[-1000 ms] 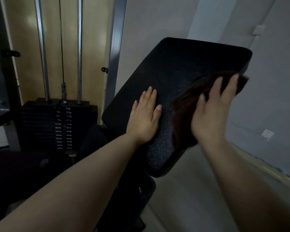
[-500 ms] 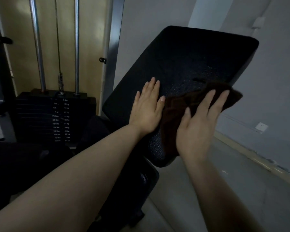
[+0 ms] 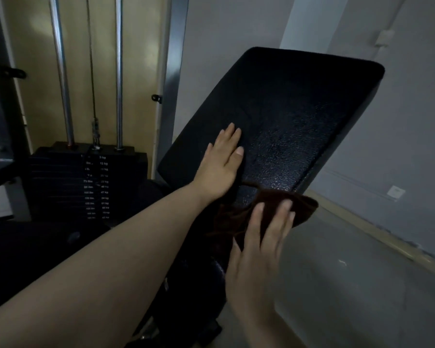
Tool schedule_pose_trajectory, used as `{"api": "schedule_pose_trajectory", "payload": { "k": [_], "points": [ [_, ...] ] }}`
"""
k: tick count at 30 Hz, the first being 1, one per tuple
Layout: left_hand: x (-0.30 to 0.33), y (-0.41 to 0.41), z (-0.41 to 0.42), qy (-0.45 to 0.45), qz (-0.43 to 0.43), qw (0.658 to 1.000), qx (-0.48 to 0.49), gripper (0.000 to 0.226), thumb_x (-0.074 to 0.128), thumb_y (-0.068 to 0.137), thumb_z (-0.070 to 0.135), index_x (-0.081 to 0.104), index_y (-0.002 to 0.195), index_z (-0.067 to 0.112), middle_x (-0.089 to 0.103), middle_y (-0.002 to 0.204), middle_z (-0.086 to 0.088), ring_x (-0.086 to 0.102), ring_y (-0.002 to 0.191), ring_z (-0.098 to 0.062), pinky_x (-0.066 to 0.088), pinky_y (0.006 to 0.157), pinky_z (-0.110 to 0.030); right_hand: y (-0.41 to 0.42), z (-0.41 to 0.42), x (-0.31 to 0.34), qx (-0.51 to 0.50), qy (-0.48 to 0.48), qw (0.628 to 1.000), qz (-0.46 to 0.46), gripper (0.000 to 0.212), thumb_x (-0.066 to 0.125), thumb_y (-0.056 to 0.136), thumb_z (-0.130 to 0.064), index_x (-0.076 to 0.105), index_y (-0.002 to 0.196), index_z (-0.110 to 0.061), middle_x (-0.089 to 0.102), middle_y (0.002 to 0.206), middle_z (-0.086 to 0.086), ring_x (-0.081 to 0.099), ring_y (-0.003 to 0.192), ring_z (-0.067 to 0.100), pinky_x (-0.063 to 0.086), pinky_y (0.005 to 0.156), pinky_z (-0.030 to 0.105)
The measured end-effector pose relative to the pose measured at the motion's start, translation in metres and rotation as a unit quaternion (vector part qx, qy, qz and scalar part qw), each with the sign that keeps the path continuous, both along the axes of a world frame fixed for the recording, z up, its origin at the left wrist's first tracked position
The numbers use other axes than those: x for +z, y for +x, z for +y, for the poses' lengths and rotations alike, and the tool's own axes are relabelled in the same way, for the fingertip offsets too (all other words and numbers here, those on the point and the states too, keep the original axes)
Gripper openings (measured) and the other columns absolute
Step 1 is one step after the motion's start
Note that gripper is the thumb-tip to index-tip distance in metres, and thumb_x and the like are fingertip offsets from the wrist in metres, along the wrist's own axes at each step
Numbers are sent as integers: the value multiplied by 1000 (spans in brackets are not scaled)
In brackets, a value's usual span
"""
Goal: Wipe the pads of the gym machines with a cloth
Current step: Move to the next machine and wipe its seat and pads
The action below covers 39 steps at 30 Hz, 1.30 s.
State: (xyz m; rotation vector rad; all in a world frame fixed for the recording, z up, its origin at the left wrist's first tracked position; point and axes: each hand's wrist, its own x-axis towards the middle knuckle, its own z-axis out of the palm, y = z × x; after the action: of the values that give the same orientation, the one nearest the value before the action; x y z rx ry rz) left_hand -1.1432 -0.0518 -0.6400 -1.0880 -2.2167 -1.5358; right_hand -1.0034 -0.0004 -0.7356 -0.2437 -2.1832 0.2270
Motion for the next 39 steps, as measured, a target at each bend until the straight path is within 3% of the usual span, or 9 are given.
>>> {"api": "schedule_pose_trajectory", "payload": {
  "k": [6,9,12,14,17,26,30,36,39],
  "points": [
    [-29,-1,-54,91,-46,995,19,46,35,103,27,27,148,19,19,157,4,9,146,-9,7,120,-41,6,22,26,-6,245,959,-145,81,83,63,-24,50,134,-5,42,145,17,29,137,37,9,113,47],
    [-44,-1,-74,116,-62,989,60,54,33,98,38,26,148,21,17,158,5,8,145,-6,9,120,-44,-8,19,42,55,346,922,-165,45,54,82,-15,61,123,1,51,135,23,50,125,35,18,111,42],
    [-55,4,-88,129,-81,984,88,48,33,102,32,23,149,22,14,158,6,5,144,-5,7,120,-42,-27,8,52,74,400,889,-212,48,36,82,-12,63,117,5,54,130,25,57,117,36,38,106,44],
    [-65,8,-94,114,-87,983,113,47,32,104,26,22,149,23,12,158,7,2,141,0,3,120,-39,-37,-7,62,72,430,855,-280,48,46,90,-11,45,134,7,35,145,25,41,133,35,29,111,42],
    [-84,12,-101,89,-110,977,157,48,29,104,28,19,150,22,11,159,6,1,142,-2,1,119,-36,-62,-18,74,76,489,791,-360,60,30,101,-15,-1,149,0,-10,157,17,-2,147,29,-2,118,38],
    [-126,32,-95,88,-242,931,259,52,26,104,27,11,152,16,7,160,3,2,146,-10,4,119,-34,-180,-57,88,91,481,781,-388,58,37,99,-18,12,151,-7,11,159,10,13,145,25,10,116,33],
    [-123,43,-88,106,-328,877,336,52,26,103,26,12,151,9,8,160,-4,5,146,-16,7,119,-34,-207,-66,89,97,456,787,-405,64,43,98,-16,9,152,-10,6,160,10,11,145,24,9,116,34],
    [-137,94,-56,148,-424,820,354,55,18,103,35,7,152,13,1,160,2,0,146,-12,4,119,-34,-156,-47,80,120,437,824,-340,48,20,103,-37,24,149,-28,10,160,-4,9,146,21,5,116,41],
    [-149,109,-47,189,-446,802,349,55,17,103,36,8,152,14,2,160,3,0,146,-11,2,118,-35,-116,-32,78,175,448,813,-329,47,55,93,-23,48,138,-14,40,149,6,43,132,25,31,108,38]
  ]
}}
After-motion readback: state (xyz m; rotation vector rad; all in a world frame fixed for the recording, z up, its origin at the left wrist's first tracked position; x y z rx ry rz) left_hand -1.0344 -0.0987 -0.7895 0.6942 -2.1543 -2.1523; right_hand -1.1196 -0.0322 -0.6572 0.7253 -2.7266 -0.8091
